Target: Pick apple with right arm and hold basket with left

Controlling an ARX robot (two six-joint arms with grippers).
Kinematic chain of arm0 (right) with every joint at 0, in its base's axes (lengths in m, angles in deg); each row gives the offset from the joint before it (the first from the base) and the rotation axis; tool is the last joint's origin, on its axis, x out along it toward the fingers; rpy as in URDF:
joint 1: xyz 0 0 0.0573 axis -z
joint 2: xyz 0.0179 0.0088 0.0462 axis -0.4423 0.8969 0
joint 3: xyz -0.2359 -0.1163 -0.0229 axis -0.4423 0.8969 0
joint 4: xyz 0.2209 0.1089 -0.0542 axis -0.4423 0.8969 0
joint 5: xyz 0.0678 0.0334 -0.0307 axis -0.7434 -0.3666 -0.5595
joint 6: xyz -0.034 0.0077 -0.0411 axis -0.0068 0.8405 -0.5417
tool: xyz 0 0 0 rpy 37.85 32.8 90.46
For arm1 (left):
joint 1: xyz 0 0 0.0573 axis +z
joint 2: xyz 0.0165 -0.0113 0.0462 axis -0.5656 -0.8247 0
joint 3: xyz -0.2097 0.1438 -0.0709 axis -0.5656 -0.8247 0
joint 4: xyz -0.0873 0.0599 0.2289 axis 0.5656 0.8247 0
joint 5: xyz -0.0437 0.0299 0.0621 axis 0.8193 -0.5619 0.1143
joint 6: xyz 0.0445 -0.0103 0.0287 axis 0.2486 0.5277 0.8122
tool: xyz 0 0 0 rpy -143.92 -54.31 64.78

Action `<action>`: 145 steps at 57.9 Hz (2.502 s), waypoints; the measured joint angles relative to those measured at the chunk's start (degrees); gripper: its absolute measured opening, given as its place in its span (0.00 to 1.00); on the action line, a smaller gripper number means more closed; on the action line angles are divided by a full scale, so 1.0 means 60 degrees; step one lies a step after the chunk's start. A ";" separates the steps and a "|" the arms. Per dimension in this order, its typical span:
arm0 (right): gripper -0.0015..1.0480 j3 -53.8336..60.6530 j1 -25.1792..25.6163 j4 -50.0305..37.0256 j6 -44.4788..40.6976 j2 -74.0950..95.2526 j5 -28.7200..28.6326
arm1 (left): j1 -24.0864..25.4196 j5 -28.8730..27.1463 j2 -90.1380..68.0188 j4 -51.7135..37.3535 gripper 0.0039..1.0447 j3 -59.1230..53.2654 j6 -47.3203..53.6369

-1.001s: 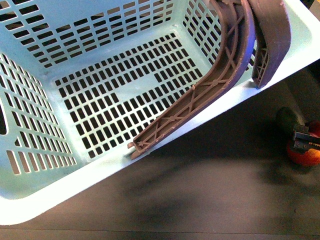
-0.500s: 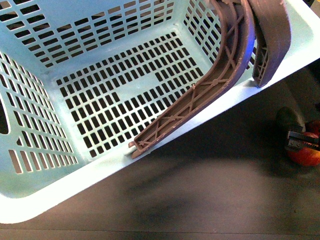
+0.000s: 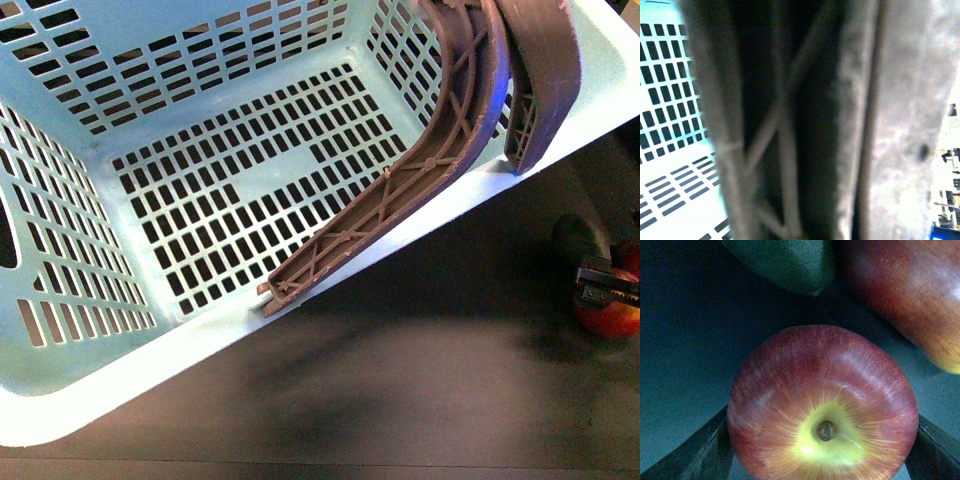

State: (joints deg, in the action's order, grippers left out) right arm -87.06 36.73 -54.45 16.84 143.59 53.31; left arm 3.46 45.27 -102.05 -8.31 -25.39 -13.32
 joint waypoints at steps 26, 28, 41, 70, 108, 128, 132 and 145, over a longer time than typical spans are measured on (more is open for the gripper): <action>0.76 0.2339 0.0204 -0.0058 -0.0608 -0.4656 -0.0976 | 0.0000 -0.0004 0.0000 0.0000 0.13 0.0000 0.0000; 0.76 0.2524 0.0204 0.0153 -0.0699 -0.5373 -0.1064 | 0.0000 -0.0004 0.0000 0.0000 0.13 0.0000 0.0000; 0.76 0.2441 -0.0091 0.1668 -0.0503 -0.9613 -0.1461 | 0.0000 -0.0004 0.0000 0.0000 0.13 0.0000 0.0000; 0.76 0.1158 -0.2958 0.2320 0.0565 -1.0459 -0.0973 | 0.0000 -0.0004 0.0000 0.0000 0.13 0.0000 0.0000; 0.76 0.1002 -0.5989 0.1800 0.1049 -0.9158 -0.0353 | 0.0000 -0.0004 0.0000 0.0000 0.13 0.0000 0.0000; 0.92 0.1220 -0.5468 0.1796 0.1461 -0.9774 -0.0357 | -0.0018 0.0080 -0.0058 0.0007 0.13 -0.0004 -0.0007; 0.92 0.1446 -0.5220 0.1789 0.1475 -1.0222 -0.0251 | -0.0018 0.0022 -0.0069 0.0007 0.13 -0.0004 -0.0044; 0.92 0.2641 -0.3439 0.1574 0.0863 -1.2295 0.1300 | 0.0022 -0.0102 -0.0073 0.0004 0.13 -0.0004 0.0055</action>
State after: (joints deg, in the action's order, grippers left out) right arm -71.21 16.10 -45.01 22.02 69.82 61.11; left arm 3.59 44.66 -102.49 -8.29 -25.41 -13.00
